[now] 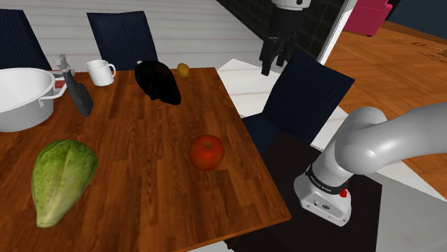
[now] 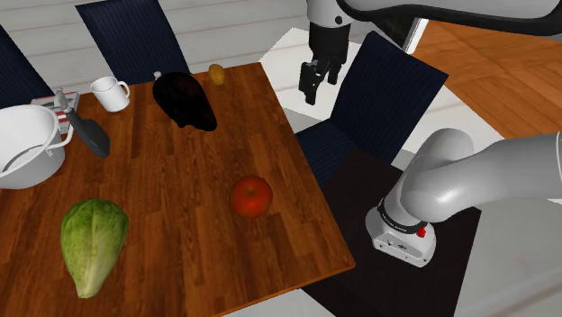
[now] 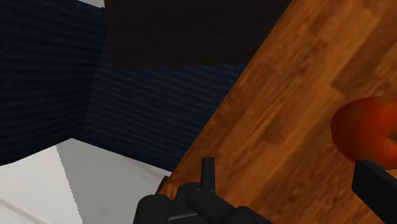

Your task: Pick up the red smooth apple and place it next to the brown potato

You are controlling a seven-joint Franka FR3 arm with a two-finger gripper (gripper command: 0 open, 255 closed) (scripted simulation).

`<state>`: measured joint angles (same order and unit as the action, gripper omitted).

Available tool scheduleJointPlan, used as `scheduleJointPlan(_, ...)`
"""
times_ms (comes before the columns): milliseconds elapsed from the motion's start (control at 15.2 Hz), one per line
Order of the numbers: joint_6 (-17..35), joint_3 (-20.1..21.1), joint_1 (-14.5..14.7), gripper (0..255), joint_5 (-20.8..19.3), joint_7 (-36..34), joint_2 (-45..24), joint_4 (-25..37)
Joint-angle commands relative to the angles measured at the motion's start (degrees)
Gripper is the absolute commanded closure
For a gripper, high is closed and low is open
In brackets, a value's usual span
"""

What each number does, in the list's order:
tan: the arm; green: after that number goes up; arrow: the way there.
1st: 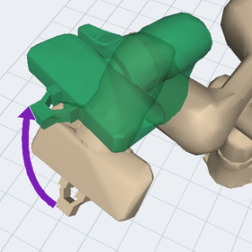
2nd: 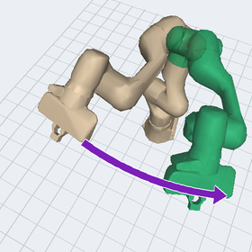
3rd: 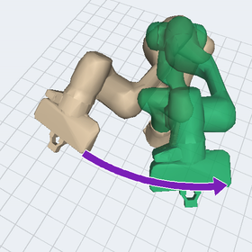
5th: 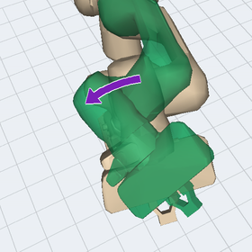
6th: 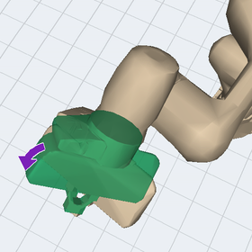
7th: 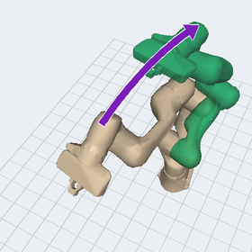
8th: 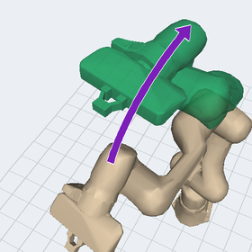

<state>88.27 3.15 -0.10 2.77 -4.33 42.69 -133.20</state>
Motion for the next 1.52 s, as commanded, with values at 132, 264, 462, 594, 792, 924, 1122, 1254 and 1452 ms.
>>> scheduleJointPlan(132,4.9,1.5,1.5,0,1.3,0.2,1.7,-3.8)
scheduleJointPlan(264,9.9,3.1,3.2,0,2.6,0.4,3.1,-7.5)
scheduleJointPlan(462,17.7,5.7,5.7,0,4.5,0.8,4.5,-12.5)
scheduleJointPlan(594,23.2,7.5,7.5,0,5.8,0.9,5.0,-15.5)
scheduleJointPlan(792,31.7,10.5,10.3,0,7.7,1.1,4.8,-19.6)
scheduleJointPlan(924,37.6,12.7,12.1,0,8.9,1.2,4.0,-22.0)
scheduleJointPlan(1122,47.0,16.3,14.6,0,10.4,1.1,1.7,-24.9)
scheduleJointPlan(1254,53.6,18.8,15.9,0,11.1,0.8,-0.6,-26.4)
scheduleJointPlan(1452,59.0,20.6,16.0,0,11.3,0.6,-3.7,-27.3)
